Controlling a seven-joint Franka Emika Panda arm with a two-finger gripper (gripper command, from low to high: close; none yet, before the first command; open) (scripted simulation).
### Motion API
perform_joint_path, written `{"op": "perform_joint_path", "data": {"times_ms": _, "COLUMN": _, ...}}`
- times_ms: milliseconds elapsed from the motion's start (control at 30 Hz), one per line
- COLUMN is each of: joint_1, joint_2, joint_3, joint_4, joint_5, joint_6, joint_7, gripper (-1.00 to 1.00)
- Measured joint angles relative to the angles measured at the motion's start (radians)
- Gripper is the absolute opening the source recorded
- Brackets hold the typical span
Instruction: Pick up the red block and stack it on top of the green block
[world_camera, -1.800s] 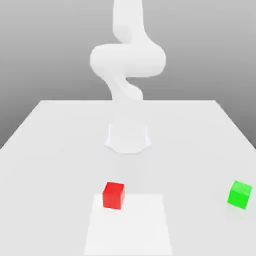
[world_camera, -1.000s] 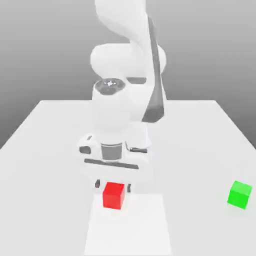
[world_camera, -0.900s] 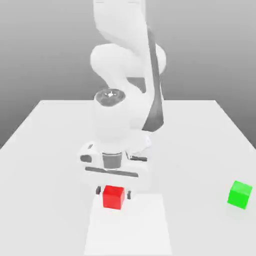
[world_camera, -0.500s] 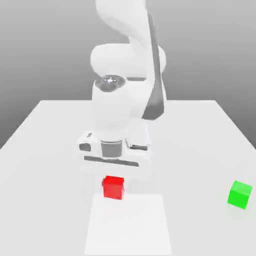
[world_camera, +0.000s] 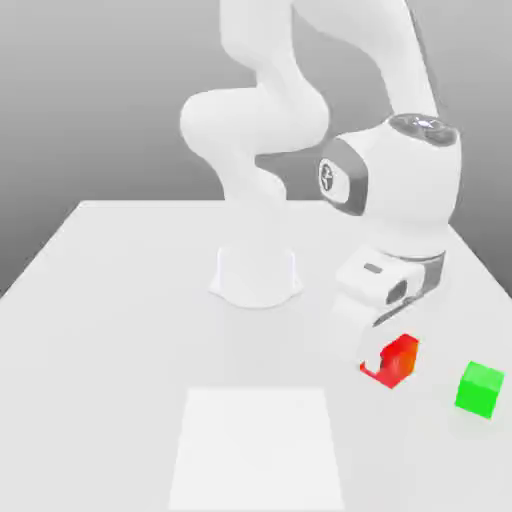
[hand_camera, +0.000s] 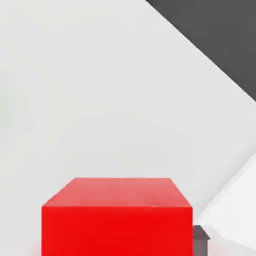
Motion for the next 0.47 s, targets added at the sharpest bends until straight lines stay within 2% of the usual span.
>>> {"op": "perform_joint_path", "data": {"times_ms": 167, "joint_1": 0.138, "joint_2": 0.039, "joint_3": 0.089, "joint_4": 0.088, "joint_5": -0.014, "joint_6": -0.051, "joint_7": -0.166, "gripper": -1.0}}
{"op": "perform_joint_path", "data": {"times_ms": 333, "joint_1": 0.172, "joint_2": 0.195, "joint_3": 0.05, "joint_4": 0.114, "joint_5": -0.118, "joint_6": 0.073, "joint_7": -0.126, "gripper": -1.0}}
{"op": "perform_joint_path", "data": {"times_ms": 367, "joint_1": 0.181, "joint_2": 0.222, "joint_3": 0.038, "joint_4": 0.115, "joint_5": -0.136, "joint_6": 0.098, "joint_7": -0.113, "gripper": 1.0}}
{"op": "perform_joint_path", "data": {"times_ms": 467, "joint_1": 0.181, "joint_2": 0.222, "joint_3": 0.038, "joint_4": 0.115, "joint_5": -0.136, "joint_6": 0.098, "joint_7": -0.113, "gripper": 1.0}}
